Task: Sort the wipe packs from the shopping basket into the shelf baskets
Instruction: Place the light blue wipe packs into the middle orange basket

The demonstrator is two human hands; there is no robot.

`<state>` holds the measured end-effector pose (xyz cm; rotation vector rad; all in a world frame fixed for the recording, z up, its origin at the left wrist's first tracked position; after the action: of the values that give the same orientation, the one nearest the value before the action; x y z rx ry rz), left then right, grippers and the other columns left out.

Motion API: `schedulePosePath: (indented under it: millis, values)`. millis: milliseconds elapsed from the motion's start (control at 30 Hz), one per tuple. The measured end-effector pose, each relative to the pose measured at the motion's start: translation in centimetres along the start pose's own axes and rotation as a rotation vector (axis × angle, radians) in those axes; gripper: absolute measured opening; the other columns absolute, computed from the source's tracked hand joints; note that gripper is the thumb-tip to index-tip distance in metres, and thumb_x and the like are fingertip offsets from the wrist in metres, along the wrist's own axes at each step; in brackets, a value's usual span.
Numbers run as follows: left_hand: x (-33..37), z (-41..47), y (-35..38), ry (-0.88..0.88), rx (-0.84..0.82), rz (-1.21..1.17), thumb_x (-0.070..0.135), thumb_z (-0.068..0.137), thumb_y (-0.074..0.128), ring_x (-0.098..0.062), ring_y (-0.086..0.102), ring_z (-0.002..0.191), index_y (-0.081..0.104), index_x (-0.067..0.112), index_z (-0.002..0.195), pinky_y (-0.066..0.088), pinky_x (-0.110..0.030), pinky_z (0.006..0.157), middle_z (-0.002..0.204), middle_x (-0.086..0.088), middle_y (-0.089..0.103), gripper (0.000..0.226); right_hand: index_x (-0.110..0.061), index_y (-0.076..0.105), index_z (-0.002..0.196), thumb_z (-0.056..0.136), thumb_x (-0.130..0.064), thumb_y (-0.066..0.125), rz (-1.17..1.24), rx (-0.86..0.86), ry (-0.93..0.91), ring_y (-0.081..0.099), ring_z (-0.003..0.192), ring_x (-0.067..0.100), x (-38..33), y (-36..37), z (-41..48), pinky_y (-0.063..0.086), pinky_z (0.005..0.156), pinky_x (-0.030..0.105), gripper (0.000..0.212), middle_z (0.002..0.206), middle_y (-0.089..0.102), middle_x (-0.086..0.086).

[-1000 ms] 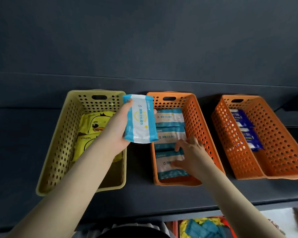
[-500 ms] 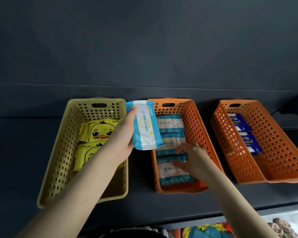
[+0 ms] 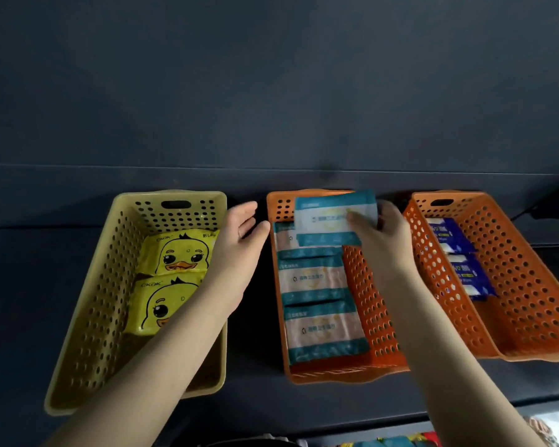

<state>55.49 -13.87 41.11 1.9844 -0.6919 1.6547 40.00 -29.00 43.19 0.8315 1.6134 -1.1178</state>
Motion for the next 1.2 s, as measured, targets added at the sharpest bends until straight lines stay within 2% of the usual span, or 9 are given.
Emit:
schedulePosePath:
  millis: [133,233,300,433,567,667,933,1067,1200]
  values:
    - [-1.1,0.7,1.0,-0.192,-0.119,-0.123,0.019,0.098,0.052,-0.009,0.039,0.133,0.036,0.020,0.146,0.028,-0.029,0.114,0.145,0.004,0.042,0.050,-0.014,0.061,0.108,0.087,-0.022,0.063,-0.422,0.001,-0.096,0.066,0.085,0.019,0.4,1.2,3.3,0.056,0.077,0.039,0.022,0.095,0.068,0.002]
    - [-2.0,1.0,1.4,-0.303,-0.164,-0.192,0.027,0.097,0.053,-0.018,0.045,0.132,0.039,0.024,0.144,0.032,-0.042,0.115,0.145,-0.002,0.048,0.050,-0.016,0.058,0.115,0.091,-0.024,0.060,-0.491,-0.101,-0.123,0.060,0.065,0.011,1.6,3.8,4.0,0.051,0.055,0.018,0.026,0.084,0.065,-0.001]
    - [-2.2,1.1,1.4,-0.315,-0.170,-0.193,0.029,0.097,0.051,-0.018,0.048,0.129,0.043,0.024,0.142,0.037,-0.038,0.110,0.139,-0.001,0.053,0.046,-0.015,0.054,0.120,0.093,-0.024,0.059,-0.519,-0.123,-0.075,0.055,0.058,0.007,2.8,4.7,4.0,0.044,0.046,0.013,0.029,0.087,0.067,0.002]
    - [-1.8,0.9,1.4,-0.314,-0.188,-0.222,0.025,0.100,0.044,-0.017,0.049,0.123,0.044,0.020,0.141,0.042,-0.029,0.095,0.135,-0.004,0.056,0.041,-0.015,0.043,0.136,0.089,-0.023,0.066,-0.540,-0.106,-0.070,0.061,0.093,0.015,3.7,4.4,3.8,0.047,0.079,0.026,0.053,0.126,0.058,0.006]
    - [-2.0,0.9,1.3,-0.325,-0.186,-0.222,0.026,0.100,0.046,-0.022,0.047,0.129,0.045,0.020,0.142,0.041,-0.035,0.105,0.138,-0.005,0.054,0.043,-0.019,0.042,0.135,0.084,-0.027,0.074,-0.645,-0.161,-0.182,0.052,0.116,0.022,3.7,5.5,2.7,0.044,0.099,0.032,0.061,0.144,0.029,0.005]
    - [-1.9,1.0,1.2,-0.329,-0.183,-0.205,0.025,0.100,0.044,-0.022,0.045,0.132,0.041,0.019,0.144,0.037,-0.041,0.111,0.142,-0.003,0.051,0.044,-0.020,0.048,0.133,0.086,-0.031,0.070,-0.759,-0.159,-0.203,0.036,0.130,0.031,4.4,6.1,2.7,0.037,0.108,0.044,0.053,0.145,0.026,0.008]
    - [-0.8,0.4,1.5,-0.292,-0.183,-0.142,0.023,0.100,0.046,-0.026,0.054,0.121,0.046,0.017,0.140,0.048,-0.030,0.090,0.133,-0.008,0.058,0.040,-0.019,0.054,0.134,0.088,-0.035,0.067,-0.855,-0.200,-0.248,0.032,0.129,0.033,3.8,5.9,2.8,0.028,0.112,0.042,0.050,0.141,0.031,0.010]
    - [1.0,-1.0,0.3,-0.273,-0.068,-0.084,0.015,0.098,0.051,-0.029,0.045,0.132,0.034,0.013,0.147,0.037,-0.044,0.111,0.145,-0.010,0.046,0.052,-0.020,0.056,0.131,0.090,-0.037,0.062,-0.768,-0.210,-0.318,0.039,0.131,0.028,1.0,3.2,1.1,0.031,0.113,0.039,0.045,0.142,0.041,0.010]
    - [3.7,-4.7,-2.0,-0.091,-0.111,0.062,0.017,0.098,0.051,-0.020,0.057,0.118,0.048,0.015,0.138,0.045,-0.038,0.104,0.135,-0.006,0.056,0.039,-0.014,0.061,0.126,0.091,-0.027,0.062,-0.774,-0.143,-0.476,0.052,0.120,0.027,-1.6,-1.3,-4.1,0.036,0.099,0.027,0.037,0.130,0.056,0.011]
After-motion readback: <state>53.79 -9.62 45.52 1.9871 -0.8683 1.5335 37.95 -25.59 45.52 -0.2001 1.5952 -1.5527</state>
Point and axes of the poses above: each hand's wrist, its own z-axis towards the middle knuckle, its own y-axis out of the palm, x = y × z, the point moved 4 cm from there along z, towards the middle knuckle
